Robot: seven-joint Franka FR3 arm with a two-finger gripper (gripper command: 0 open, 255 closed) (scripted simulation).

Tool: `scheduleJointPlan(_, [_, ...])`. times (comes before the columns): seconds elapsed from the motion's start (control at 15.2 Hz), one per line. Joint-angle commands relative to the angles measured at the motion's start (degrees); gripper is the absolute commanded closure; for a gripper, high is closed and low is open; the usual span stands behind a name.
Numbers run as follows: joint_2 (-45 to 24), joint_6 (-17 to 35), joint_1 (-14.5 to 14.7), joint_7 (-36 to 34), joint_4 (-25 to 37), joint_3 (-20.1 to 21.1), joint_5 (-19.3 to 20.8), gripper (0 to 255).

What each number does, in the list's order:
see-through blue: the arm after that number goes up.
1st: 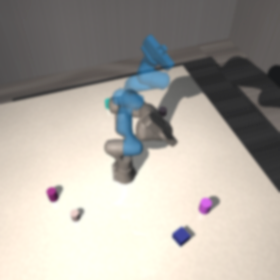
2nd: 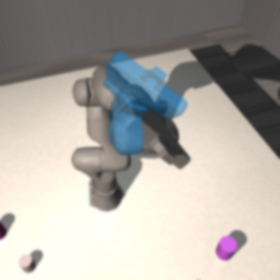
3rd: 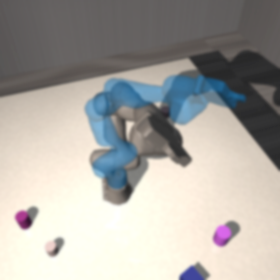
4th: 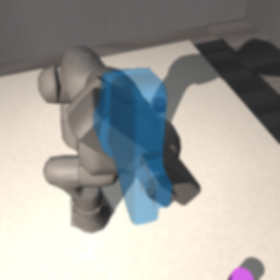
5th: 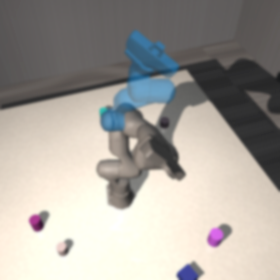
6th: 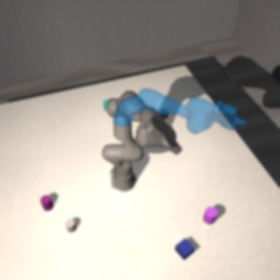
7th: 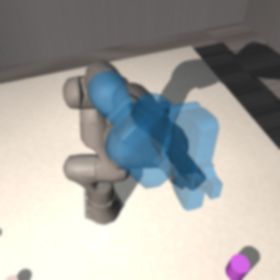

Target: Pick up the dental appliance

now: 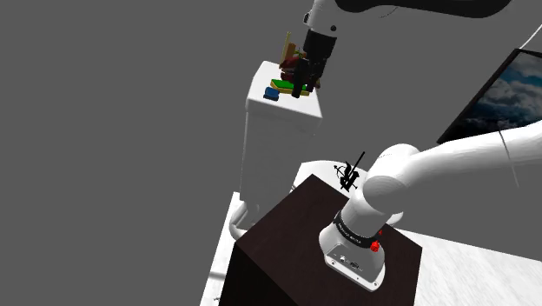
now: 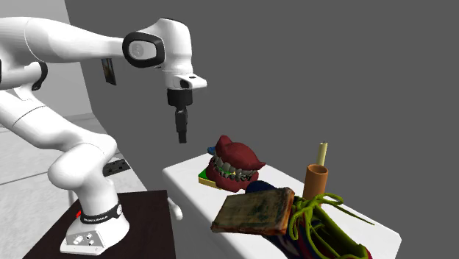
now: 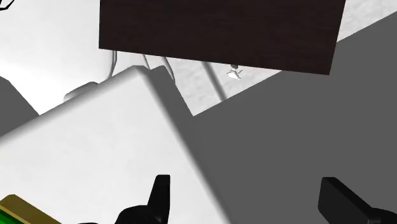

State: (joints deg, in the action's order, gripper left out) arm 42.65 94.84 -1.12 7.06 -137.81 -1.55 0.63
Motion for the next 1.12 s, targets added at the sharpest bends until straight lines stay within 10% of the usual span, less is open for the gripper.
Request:
scheduleJointPlan(0.0, [0.00, 0.00, 0.00, 0.00, 0.00, 0.00, 0.00, 0])
scheduleJointPlan(1.06, [-36.07, -7.21, -5.25, 6.93, 37.06, -4.50, 12.13, 0])
